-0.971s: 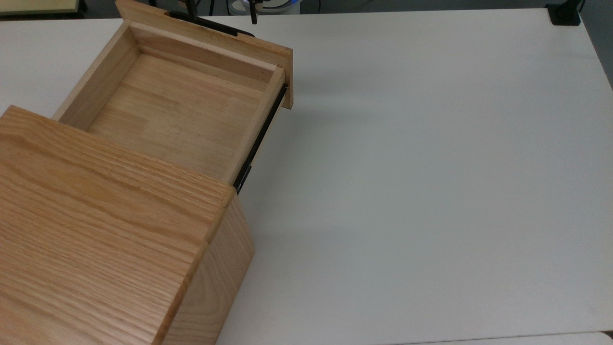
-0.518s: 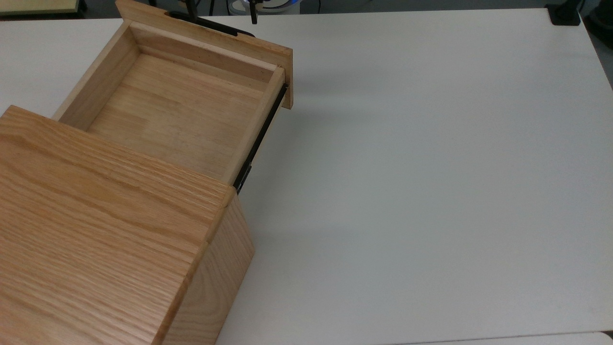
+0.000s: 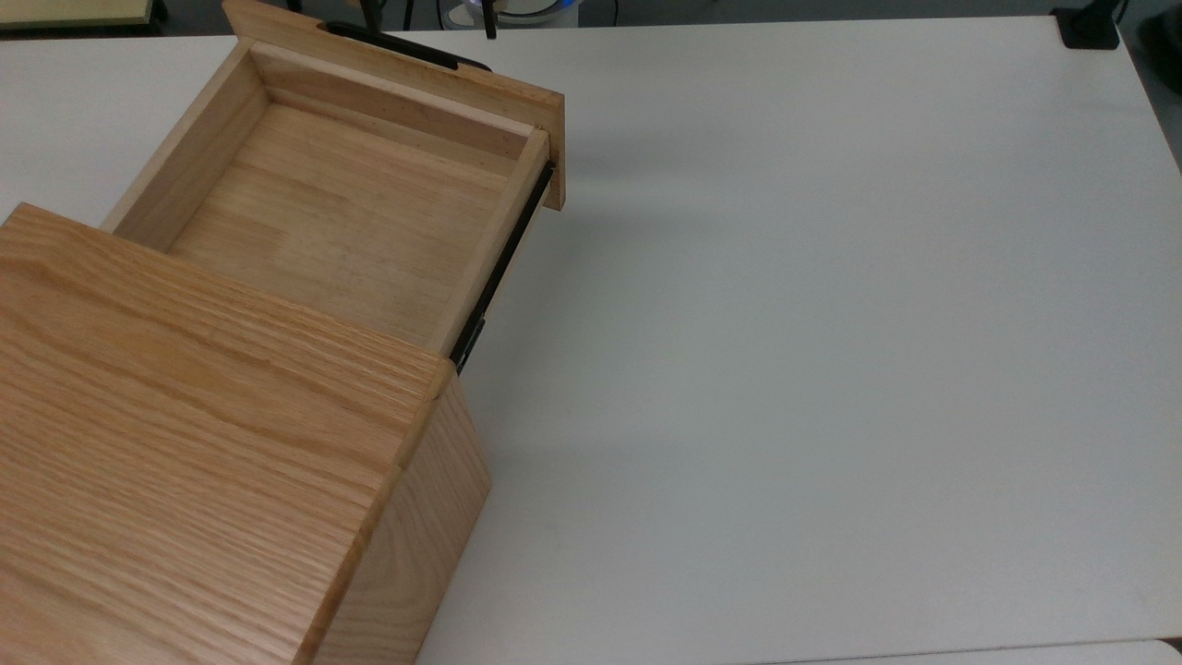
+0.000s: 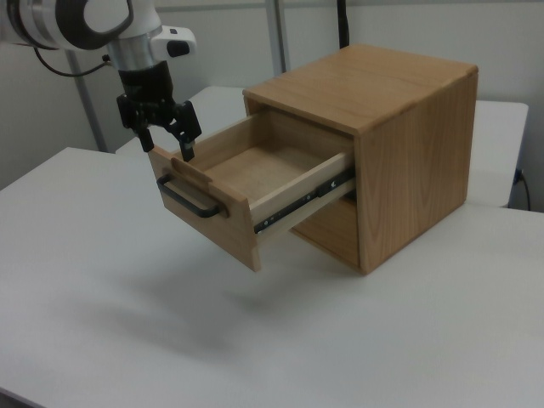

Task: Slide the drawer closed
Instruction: 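Lower the open gripper beside the drawer's black handle and front panel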

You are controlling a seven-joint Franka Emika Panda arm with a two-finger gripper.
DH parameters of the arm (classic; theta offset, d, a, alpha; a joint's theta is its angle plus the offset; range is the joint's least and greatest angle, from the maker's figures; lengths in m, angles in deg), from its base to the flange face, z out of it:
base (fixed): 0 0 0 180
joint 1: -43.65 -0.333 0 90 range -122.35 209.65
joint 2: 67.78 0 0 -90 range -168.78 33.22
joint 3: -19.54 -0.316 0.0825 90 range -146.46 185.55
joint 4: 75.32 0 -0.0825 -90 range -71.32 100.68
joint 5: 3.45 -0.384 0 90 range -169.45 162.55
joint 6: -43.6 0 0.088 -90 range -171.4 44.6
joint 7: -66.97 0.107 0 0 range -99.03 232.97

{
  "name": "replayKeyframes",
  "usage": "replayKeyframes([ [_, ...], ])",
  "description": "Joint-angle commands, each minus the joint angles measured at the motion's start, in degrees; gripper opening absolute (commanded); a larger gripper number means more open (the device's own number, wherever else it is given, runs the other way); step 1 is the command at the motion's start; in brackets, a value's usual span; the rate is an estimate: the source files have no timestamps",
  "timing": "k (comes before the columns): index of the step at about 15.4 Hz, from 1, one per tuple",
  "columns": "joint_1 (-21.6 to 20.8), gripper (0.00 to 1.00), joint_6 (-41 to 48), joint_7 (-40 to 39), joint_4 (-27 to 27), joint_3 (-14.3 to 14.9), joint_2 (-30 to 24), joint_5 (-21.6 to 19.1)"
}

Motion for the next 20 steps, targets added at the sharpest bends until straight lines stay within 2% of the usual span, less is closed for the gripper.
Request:
replayKeyframes([
  [1, 0.88, 1.0, 6.03, -4.22, -0.55, -0.45, -2.38, 1.03],
  [4, 0.96, 1.0, 11.38, -8.54, -0.03, -0.36, -5.18, 3.49],
  [8, 0.88, 1.0, 16.5, -7.77, 2.34, -0.45, -7.13, 4.81],
  [9, 0.96, 0.97, 16.68, -6.89, 2.61, -0.45, -7.13, 4.82],
  [10, 1.05, 0.89, 16.85, -5.92, 3.31, -0.53, -7.21, 4.64],
  [12, 1.23, 0.64, 16.16, -4.34, 5.94, -0.54, -7.21, 4.38],
  [15, 1.58, 0.12, 14.32, -0.57, 9.89, -0.54, -7.21, 4.03],
  [16, 1.67, 0.0, 12.48, 2.23, 11.21, -0.54, -7.3, 3.59],
  [20, 1.49, 0.0, 2.73, 10.77, 16.22, -0.54, -7.48, 3.23],
])
